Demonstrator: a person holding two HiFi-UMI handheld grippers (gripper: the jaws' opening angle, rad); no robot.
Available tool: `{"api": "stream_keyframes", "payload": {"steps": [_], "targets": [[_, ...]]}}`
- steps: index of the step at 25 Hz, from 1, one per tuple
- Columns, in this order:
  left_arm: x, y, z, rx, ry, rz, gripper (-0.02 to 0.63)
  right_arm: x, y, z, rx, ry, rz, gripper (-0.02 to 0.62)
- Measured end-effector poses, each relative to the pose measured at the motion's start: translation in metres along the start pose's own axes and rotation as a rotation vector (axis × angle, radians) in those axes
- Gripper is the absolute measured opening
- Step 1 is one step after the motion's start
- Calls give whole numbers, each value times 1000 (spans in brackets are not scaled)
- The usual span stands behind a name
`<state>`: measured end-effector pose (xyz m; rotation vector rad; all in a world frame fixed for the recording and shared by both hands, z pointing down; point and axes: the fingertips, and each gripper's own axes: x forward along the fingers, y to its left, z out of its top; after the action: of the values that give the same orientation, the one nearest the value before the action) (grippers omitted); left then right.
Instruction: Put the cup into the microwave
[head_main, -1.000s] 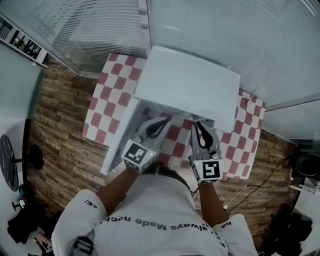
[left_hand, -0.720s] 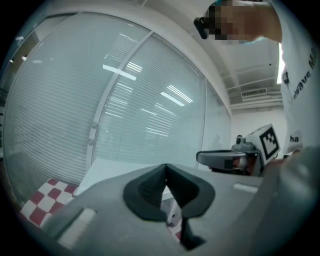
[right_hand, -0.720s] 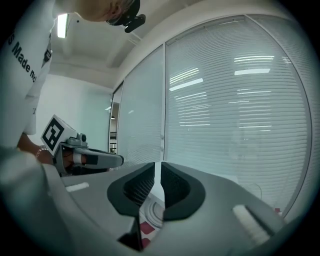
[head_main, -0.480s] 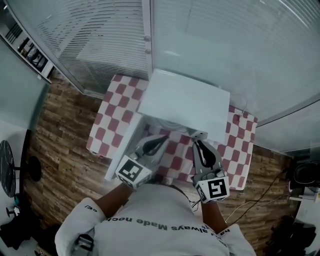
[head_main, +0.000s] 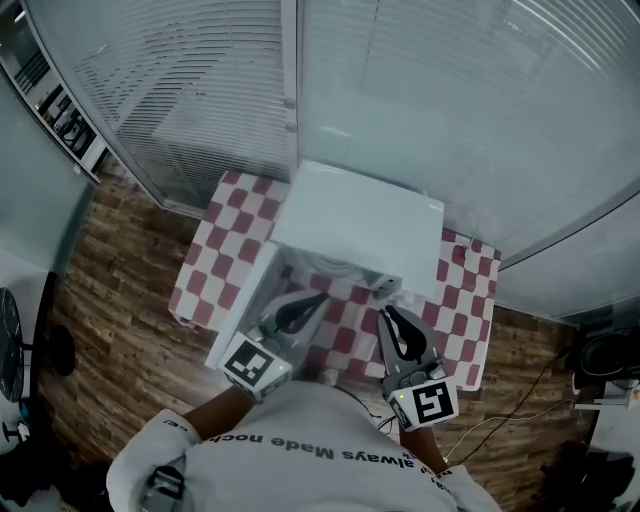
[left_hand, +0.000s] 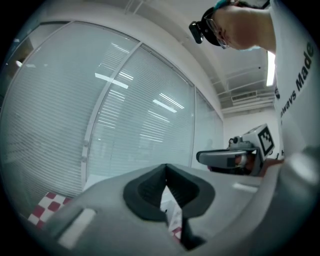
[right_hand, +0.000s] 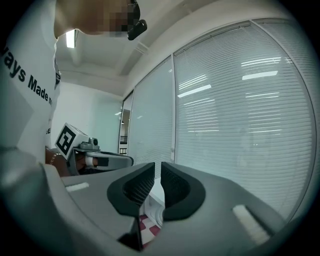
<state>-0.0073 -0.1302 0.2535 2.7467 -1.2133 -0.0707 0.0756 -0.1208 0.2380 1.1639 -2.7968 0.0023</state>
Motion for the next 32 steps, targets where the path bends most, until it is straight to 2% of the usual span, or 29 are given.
{"api": "stream_keyframes", "payload": {"steps": [7, 10, 19, 22, 32], "targets": [[-5, -10, -3, 10, 25, -11, 4, -12, 4, 10, -3, -25, -14, 38], [-1, -14, 6, -1, -5, -17, 3, -14, 5, 7, -5, -20, -11, 35], [0, -8, 7, 7, -11, -6, 3, -10, 3, 8, 0, -28, -20, 35], [0, -5, -1, 14, 16, -1, 3, -6, 3, 8, 4, -33, -19, 35], [5, 1, -2, 8, 0, -6, 3, 5, 1, 3, 7, -26, -14, 35]]}}
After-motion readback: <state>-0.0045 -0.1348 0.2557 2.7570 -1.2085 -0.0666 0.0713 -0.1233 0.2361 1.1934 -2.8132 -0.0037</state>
